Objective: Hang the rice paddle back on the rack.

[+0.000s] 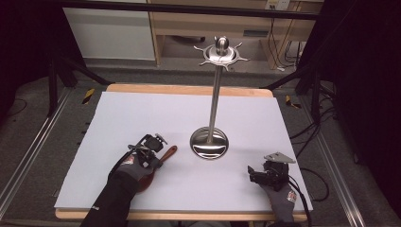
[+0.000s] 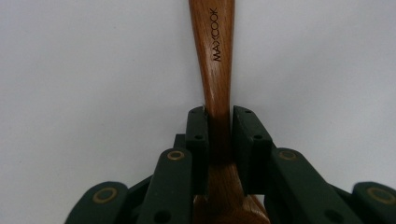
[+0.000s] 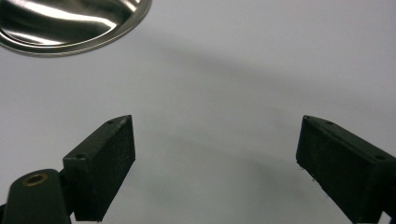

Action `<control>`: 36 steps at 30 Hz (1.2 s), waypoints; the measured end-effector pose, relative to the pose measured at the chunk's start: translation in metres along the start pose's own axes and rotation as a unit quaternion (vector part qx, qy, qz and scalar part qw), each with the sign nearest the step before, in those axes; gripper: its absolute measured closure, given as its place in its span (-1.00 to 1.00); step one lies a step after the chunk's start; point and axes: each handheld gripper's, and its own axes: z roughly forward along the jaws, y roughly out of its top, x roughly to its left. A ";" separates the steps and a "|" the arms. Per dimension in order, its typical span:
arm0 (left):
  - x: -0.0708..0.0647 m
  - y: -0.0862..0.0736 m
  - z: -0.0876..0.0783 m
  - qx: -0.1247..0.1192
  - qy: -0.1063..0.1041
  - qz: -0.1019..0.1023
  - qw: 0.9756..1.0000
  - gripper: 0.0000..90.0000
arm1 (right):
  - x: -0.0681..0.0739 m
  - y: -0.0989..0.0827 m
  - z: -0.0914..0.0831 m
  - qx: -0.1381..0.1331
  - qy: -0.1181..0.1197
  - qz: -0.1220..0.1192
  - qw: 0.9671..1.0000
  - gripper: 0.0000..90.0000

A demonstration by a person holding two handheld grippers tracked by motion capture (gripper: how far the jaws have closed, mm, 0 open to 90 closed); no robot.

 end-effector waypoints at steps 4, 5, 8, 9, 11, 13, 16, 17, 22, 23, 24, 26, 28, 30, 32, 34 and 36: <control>0.003 -0.001 0.000 -0.005 -0.010 -0.003 1.000 0.70 | -0.001 0.000 0.000 0.000 0.000 -0.001 1.000 -0.73; 0.003 -0.002 0.000 -0.008 -0.014 -0.006 1.000 0.70 | -0.001 0.000 0.000 0.000 0.000 -0.001 1.000 -0.73; 0.004 -0.002 0.000 -0.010 -0.016 -0.003 1.000 0.70 | 0.000 0.000 0.000 0.001 0.001 -0.001 1.000 -0.73; 0.004 -0.002 -0.001 -0.010 -0.015 -0.002 1.000 0.70 | 0.000 0.000 0.000 0.001 0.001 0.000 1.000 -0.73; 0.003 -0.002 -0.001 -0.009 -0.011 0.003 1.000 0.70 | -0.001 0.000 0.000 0.000 0.002 -0.001 1.000 -0.73; 0.003 -0.003 -0.001 -0.012 -0.013 0.003 1.000 0.70 | -0.001 0.000 0.000 0.000 0.002 -0.001 1.000 -0.73; 0.003 -0.004 -0.002 -0.015 -0.015 0.002 1.000 0.70 | 0.000 0.000 0.000 0.000 0.003 0.003 1.000 -0.73; 0.003 -0.005 -0.003 -0.018 -0.012 0.006 1.000 0.71 | 0.000 0.000 0.000 0.000 0.004 0.004 1.000 -0.73; 0.002 -0.009 -0.011 -0.034 -0.012 0.004 0.999 0.71 | -0.001 0.000 -0.001 -0.001 0.003 0.002 1.000 -0.73; 0.002 -0.010 -0.012 -0.035 -0.014 0.006 0.999 0.71 | -0.001 0.000 -0.001 -0.001 0.003 0.002 1.000 -0.73; 0.002 -0.010 -0.014 -0.038 -0.012 0.007 0.999 0.71 | -0.001 0.000 -0.001 -0.002 0.003 0.001 1.000 -0.73; 0.001 -0.012 -0.016 -0.045 -0.012 0.005 0.999 0.71 | -0.001 0.001 -0.001 -0.002 0.003 0.000 1.000 -0.73; 0.002 -0.015 -0.019 -0.050 -0.014 0.008 0.999 0.71 | -0.001 0.000 -0.001 -0.002 0.003 0.001 1.000 -0.73; 0.002 -0.017 -0.021 -0.057 -0.013 0.008 0.998 0.71 | -0.001 0.001 -0.001 -0.002 0.003 0.000 1.000 -0.73; 0.002 -0.019 -0.024 -0.066 -0.011 0.009 0.998 0.71 | -0.001 0.001 -0.001 -0.002 0.002 0.001 1.000 -0.73; 0.001 -0.021 -0.027 -0.073 -0.011 0.009 0.997 0.71 | -0.002 0.001 -0.002 -0.002 0.002 0.001 1.000 -0.73; 0.000 -0.023 -0.030 -0.081 -0.009 0.009 0.997 0.71 | -0.002 0.001 -0.001 -0.001 0.002 0.000 1.000 -0.73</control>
